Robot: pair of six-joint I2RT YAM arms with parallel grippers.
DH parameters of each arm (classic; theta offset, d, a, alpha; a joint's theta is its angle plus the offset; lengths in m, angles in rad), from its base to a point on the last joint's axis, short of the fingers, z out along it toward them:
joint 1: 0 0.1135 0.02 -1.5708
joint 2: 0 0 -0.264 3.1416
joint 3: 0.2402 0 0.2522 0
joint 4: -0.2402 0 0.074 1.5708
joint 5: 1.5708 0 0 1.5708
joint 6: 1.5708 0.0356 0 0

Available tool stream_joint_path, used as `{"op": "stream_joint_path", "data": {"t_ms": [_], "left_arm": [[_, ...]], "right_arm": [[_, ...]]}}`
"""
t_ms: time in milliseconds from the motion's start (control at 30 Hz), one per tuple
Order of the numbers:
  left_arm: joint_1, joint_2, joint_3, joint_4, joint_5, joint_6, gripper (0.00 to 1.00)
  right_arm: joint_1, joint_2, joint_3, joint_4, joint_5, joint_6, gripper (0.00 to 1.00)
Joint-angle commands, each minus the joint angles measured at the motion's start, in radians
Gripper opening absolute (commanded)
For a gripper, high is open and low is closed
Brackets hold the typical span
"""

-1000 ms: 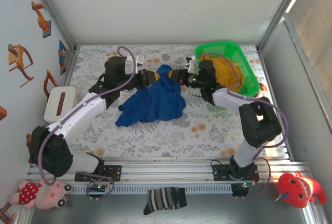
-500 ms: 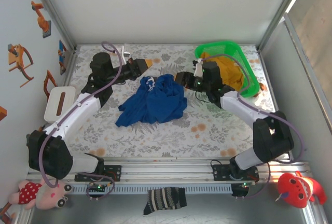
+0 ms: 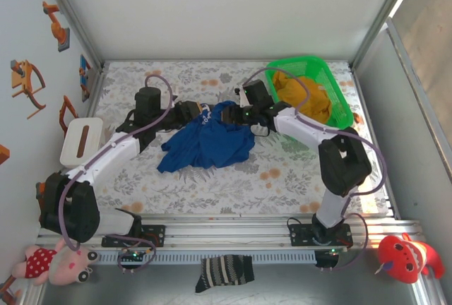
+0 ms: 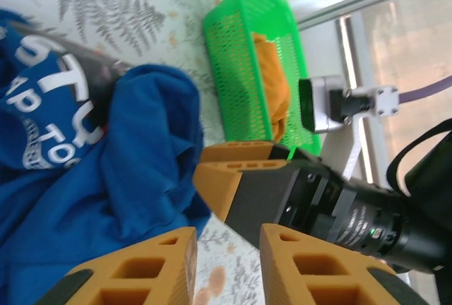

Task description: Fold the inside-out t-shirt

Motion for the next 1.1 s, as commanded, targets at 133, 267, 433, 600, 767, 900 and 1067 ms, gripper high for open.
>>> {"op": "stream_joint_path", "data": {"t_ms": [133,267,433,600,767,900,1067], "left_arm": [[0.004,0.016,-0.031,-0.056,-0.029,0.078,0.35],[0.002,0.031,-0.037,-0.066,-0.028,0.095,0.35],[-0.003,0.043,-0.048,-0.059,-0.028,0.099,0.37],[-0.011,0.055,-0.053,-0.058,-0.032,0.105,0.39],[-0.024,0.073,-0.06,-0.05,-0.033,0.107,0.41],[-0.046,0.1,-0.057,-0.048,-0.037,0.126,0.46],[-0.076,0.164,-0.051,-0.028,-0.031,0.149,0.54]], "right_arm": [[0.002,0.02,0.05,-0.034,0.004,-0.031,0.46],[0.008,0.0,0.052,-0.024,-0.001,-0.029,0.45],[0.014,-0.002,0.065,-0.025,0.003,-0.028,0.46],[0.024,0.008,0.077,-0.015,0.002,-0.02,0.45],[0.028,0.041,0.105,-0.028,0.009,-0.015,0.45],[0.027,0.079,0.125,-0.038,0.018,-0.013,0.4],[0.027,0.115,0.151,-0.049,0.022,-0.015,0.26]]}}
